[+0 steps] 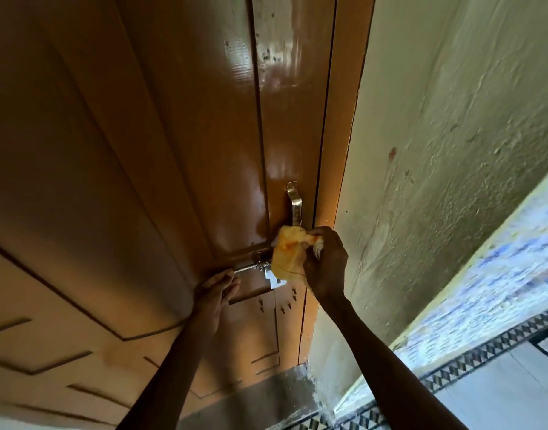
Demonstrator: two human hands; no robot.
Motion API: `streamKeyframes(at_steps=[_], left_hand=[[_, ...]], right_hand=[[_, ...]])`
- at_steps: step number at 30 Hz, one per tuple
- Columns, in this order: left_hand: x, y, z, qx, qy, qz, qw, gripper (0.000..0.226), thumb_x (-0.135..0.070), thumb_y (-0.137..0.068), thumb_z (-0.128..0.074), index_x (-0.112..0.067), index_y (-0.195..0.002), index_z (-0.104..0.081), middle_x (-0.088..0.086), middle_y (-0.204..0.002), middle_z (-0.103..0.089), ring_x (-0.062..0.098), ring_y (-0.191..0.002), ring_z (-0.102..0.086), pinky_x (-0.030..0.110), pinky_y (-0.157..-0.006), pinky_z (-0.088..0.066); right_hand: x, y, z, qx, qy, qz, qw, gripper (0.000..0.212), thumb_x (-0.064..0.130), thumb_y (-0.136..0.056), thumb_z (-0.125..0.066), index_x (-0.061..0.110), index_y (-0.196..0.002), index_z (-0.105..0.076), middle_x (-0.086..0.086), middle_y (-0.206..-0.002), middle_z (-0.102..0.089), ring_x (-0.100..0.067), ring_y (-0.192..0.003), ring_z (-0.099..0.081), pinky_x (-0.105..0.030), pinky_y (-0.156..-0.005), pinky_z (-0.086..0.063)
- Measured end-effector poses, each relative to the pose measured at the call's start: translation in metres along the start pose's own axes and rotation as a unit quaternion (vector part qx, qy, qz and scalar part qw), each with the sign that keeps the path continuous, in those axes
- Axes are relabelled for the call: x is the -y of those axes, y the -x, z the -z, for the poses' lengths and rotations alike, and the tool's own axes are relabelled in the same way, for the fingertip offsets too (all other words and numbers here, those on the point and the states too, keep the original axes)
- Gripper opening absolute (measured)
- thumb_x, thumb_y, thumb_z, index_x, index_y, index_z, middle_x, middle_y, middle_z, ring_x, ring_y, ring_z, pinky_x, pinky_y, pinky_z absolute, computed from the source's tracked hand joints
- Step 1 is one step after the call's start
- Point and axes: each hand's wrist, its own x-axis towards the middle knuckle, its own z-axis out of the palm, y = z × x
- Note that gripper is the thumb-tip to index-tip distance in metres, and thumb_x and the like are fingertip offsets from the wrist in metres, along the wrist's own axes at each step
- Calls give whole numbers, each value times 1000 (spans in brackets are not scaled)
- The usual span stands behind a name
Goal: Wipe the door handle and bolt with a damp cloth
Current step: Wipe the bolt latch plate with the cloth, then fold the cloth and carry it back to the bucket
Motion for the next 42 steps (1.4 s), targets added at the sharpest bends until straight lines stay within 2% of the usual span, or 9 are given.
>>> streamKeyframes(at_steps=[4,6,9,13,23,28,33,37,42], left_hand=[[-1,10,-7,-21,1,-21,1000,18,5,-94,-57,4,-111,-63,5,-77,-72,7,-62,-71,20,-65,-59],[1,23,-13,-27,1,-37,999,12,6,-93,-56,-1,-98,-64,10,-78,-69,8,-58,-70,21,-60,-58],[13,53,-20,-3,-31,-30,999,11,-12,-98,-56,-13,-99,-66,1,-82,-75,11,-73,-71,27,-68,-57],[40,86,-17,84,-57,52,993,55,-58,-87,-54,-16,-118,-70,10,-114,-73,31,-111,-65,49,-100,-46],[114,164,-18,85,-158,-1,984,54,-53,-64,-72,-18,-104,-65,7,-105,-69,22,-93,-65,30,-71,-54],[156,202,-30,82,-230,9,970,42,-54,-81,-55,-25,-111,-51,-4,-101,-61,16,-89,-61,27,-66,-50],[214,242,-66,68,-272,-12,960,24,-45,-96,-57,-25,-108,-52,-8,-95,-64,18,-91,-63,34,-80,-52],[250,267,-104,91,-280,0,956,43,-51,-78,-63,-22,-108,-52,-9,-91,-64,5,-80,-62,14,-65,-48],[303,289,-160,108,-262,43,958,43,-37,-81,-77,-23,-113,-52,-9,-96,-64,-2,-83,-61,4,-59,-47]], right_hand=[[-1,12,11,76,-83,-93,989,25,16,-84,-72,4,-104,-63,4,-95,-67,-11,-84,-63,-2,-74,-46],[-4,23,19,136,-124,-178,967,33,22,-81,-75,7,-109,-64,0,-101,-70,-17,-90,-64,-16,-81,-52],[-12,43,34,258,-257,-314,877,46,33,-72,-78,10,-110,-61,-12,-106,-68,-33,-100,-65,-43,-82,-58],[-21,68,52,364,-347,-398,767,66,28,-68,-81,6,-123,-52,-16,-118,-64,-36,-108,-63,-40,-81,-58],[-39,160,119,406,-322,-539,664,57,22,-71,-80,11,-123,-60,-14,-116,-70,-34,-107,-66,-50,-85,-56],[-43,216,169,354,-318,-578,663,58,17,-74,-76,5,-127,-56,-18,-120,-67,-37,-113,-63,-55,-101,-46],[-52,246,230,288,-378,-600,644,42,-3,-86,-60,10,-125,-59,-19,-124,-65,-36,-111,-64,-50,-87,-55],[-74,257,281,277,-275,-587,709,43,-9,-80,-63,9,-120,-61,-12,-104,-73,-23,-89,-73,-33,-66,-59],[-134,258,350,291,-199,-548,759,57,14,-69,-73,20,-124,-59,-8,-114,-71,-23,-105,-68,-31,-82,-58]])
